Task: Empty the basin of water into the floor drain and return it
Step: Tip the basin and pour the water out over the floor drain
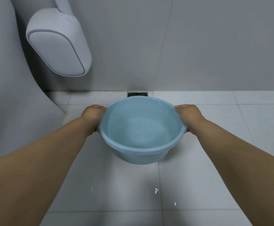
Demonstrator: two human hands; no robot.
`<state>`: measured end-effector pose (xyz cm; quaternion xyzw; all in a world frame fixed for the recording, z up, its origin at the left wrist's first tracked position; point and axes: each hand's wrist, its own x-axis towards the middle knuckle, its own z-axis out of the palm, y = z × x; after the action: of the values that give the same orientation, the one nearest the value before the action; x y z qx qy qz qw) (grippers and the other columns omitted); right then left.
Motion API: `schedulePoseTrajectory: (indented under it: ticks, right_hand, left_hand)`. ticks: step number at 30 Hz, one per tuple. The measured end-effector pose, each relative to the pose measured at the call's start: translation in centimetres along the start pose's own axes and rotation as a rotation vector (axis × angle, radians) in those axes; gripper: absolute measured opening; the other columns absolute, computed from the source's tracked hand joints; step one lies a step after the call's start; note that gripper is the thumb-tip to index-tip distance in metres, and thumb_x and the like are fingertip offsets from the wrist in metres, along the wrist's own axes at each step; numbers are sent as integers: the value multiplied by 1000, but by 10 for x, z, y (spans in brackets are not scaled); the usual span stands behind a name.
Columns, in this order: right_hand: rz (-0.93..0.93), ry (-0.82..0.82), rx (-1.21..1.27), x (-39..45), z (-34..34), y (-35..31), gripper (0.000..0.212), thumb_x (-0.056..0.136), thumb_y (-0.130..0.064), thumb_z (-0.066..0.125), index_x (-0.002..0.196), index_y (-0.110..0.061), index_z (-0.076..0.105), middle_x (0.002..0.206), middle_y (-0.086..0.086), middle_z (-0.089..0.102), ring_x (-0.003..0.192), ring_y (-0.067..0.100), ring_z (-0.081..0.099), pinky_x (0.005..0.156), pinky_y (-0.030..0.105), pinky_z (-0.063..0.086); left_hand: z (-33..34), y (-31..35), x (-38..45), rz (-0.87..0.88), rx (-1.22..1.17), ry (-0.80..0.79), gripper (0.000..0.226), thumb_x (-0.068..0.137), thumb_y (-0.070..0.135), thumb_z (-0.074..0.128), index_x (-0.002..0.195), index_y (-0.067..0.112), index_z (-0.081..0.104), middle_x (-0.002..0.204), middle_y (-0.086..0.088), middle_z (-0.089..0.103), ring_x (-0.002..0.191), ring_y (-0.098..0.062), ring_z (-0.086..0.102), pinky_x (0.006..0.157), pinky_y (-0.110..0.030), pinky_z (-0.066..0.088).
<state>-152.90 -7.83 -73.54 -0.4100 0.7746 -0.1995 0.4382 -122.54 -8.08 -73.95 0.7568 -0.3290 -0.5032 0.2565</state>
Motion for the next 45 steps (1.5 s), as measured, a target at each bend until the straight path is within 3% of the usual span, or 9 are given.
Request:
schedulePoseTrajectory:
  ticks: [6, 10, 14, 19, 25, 29, 35, 41, 45]
  right_hand:
    - [4, 3, -11, 1, 0, -1, 34, 99, -17, 50, 71, -36, 48, 80, -8, 52, 92, 21, 50, 64, 23, 42]
    - [6, 1, -22, 1, 0, -2, 34, 99, -17, 50, 71, -36, 47, 95, 0, 56, 93, 21, 49, 83, 32, 46]
    - [29, -11, -23, 0, -1, -5, 33, 98, -17, 49, 71, -35, 48, 94, 1, 56, 91, 23, 51, 81, 34, 47]
    - [131, -52, -62, -3, 0, -15, 19, 92, -7, 42, 83, -12, 58, 98, 18, 60, 82, 38, 61, 80, 51, 56]
    - [49, -26, -46, 2, -3, -8, 5, 98, -21, 51, 101, -23, 54, 103, 6, 55, 87, 25, 52, 71, 31, 49]
    - [68, -27, -43, 3, -2, -10, 6, 97, -19, 50, 99, -21, 56, 102, 7, 56, 86, 26, 54, 69, 29, 49]
    - [178, -45, -16, 4, 1, -17, 17, 92, -8, 43, 93, -11, 59, 95, 17, 60, 80, 34, 58, 82, 51, 55]
    - [154, -55, -69, 6, 1, -18, 18, 91, -4, 40, 92, -10, 57, 95, 18, 58, 81, 34, 57, 81, 52, 55]
    - [199, -28, 8, 6, 0, -19, 13, 89, -9, 45, 92, -12, 58, 90, 15, 59, 76, 32, 55, 65, 38, 48]
  left_hand:
    - [2, 4, -3, -22, -21, 19, 19, 100, 21, 51, 101, 11, 67, 105, -14, 68, 87, -33, 66, 70, -36, 55]
    - [3, 6, -5, -33, -11, 23, 22, 100, 21, 51, 84, 17, 65, 97, -12, 68, 88, -34, 66, 81, -46, 57]
    - [3, 6, -6, -34, -19, 30, 21, 101, 21, 51, 84, 18, 64, 89, -7, 66, 76, -29, 64, 69, -35, 55]
    - [2, 7, -5, -43, -10, 24, 21, 100, 21, 51, 83, 17, 63, 88, -7, 65, 75, -29, 63, 66, -33, 54]
    - [2, 10, -4, -68, 3, 20, 21, 98, 21, 51, 104, 8, 67, 100, -13, 68, 81, -31, 65, 68, -37, 55]
    - [2, 11, -5, -78, 9, 25, 20, 99, 22, 50, 104, 9, 64, 104, -14, 68, 87, -33, 66, 80, -44, 57]
    - [3, 11, -5, -89, 2, 26, 24, 99, 22, 51, 111, 7, 66, 107, -14, 68, 84, -31, 65, 74, -38, 55]
    - [3, 12, -5, -92, 11, 35, 22, 99, 22, 51, 109, 8, 65, 103, -13, 67, 79, -29, 64, 69, -35, 55]
    - [3, 12, -5, -112, -26, 29, 19, 99, 23, 53, 107, 10, 64, 101, -10, 68, 75, -26, 65, 63, -32, 54]
